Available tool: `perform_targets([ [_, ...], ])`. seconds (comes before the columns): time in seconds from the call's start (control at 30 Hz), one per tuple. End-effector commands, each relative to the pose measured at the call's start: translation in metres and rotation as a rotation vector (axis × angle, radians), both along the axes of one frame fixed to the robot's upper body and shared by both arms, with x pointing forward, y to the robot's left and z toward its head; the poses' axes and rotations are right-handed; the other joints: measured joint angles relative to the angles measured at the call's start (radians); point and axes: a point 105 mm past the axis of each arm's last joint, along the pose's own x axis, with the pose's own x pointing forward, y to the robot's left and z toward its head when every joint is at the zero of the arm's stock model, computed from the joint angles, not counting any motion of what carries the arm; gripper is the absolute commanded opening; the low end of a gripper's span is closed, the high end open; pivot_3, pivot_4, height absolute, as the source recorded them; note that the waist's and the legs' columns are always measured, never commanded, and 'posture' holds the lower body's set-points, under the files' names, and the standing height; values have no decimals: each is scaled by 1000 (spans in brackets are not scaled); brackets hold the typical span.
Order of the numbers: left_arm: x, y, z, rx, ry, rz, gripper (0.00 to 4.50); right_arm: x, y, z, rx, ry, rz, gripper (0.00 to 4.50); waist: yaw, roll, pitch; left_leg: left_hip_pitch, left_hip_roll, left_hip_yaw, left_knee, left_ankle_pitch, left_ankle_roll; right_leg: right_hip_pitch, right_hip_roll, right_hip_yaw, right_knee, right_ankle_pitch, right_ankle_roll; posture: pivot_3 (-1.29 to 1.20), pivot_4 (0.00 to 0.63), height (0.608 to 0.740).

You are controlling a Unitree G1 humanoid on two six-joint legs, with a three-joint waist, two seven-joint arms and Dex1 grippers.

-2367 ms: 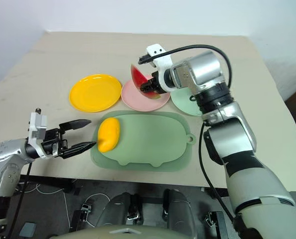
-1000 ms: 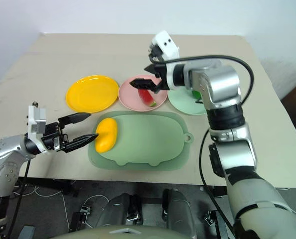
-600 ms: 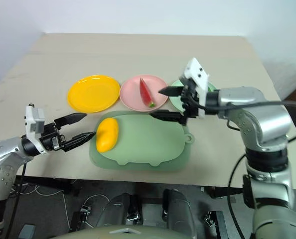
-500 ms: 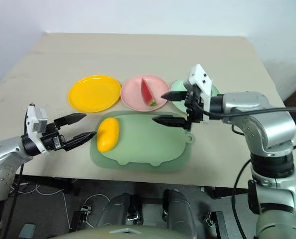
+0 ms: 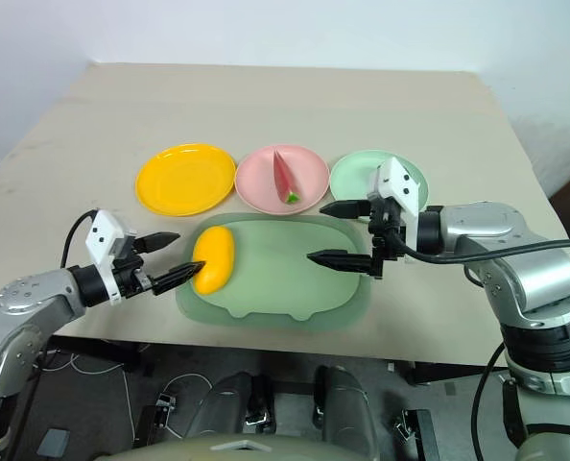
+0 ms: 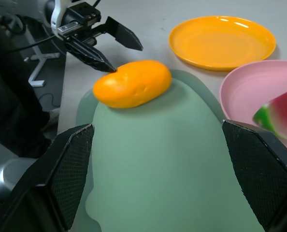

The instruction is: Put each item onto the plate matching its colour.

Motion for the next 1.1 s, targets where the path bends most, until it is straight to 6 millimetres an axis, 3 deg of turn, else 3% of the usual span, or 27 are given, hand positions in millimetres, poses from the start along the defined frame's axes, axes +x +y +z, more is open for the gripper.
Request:
perform_targets([
  [0.03,-2,-16,10,-27,10,-9,4500,-4,8,11,28,-55,19,4486,2,0,0,0,0,0,0,0,0,0,0,0,0,0,0,0,150,696],
  [0.2,2,-21,27,4,19,11,4500,-4,7,14,30,-65,10,4486,11,-1,0,0,0,0,1,0,0,1,0,0,0,0,0,0,150,696],
  [0.57,7,-24,34,71,182,103,4500,-6,-1,19,10,-65,24,4486,25,-2,1,1,-1,-1,2,1,0,4,1,-1,0,-1,3,0,150,696],
  [0.93,20,-17,21,121,373,179,4500,-5,-2,13,-4,-74,-18,4486,24,-3,2,8,0,-2,2,1,-1,10,2,-1,1,-2,3,0,150,696],
  [1.1,14,-38,-8,89,441,184,4500,-4,-5,11,-27,-89,-30,4486,25,-4,1,13,-1,-2,1,1,-1,15,0,-1,0,-2,3,0,150,696],
])
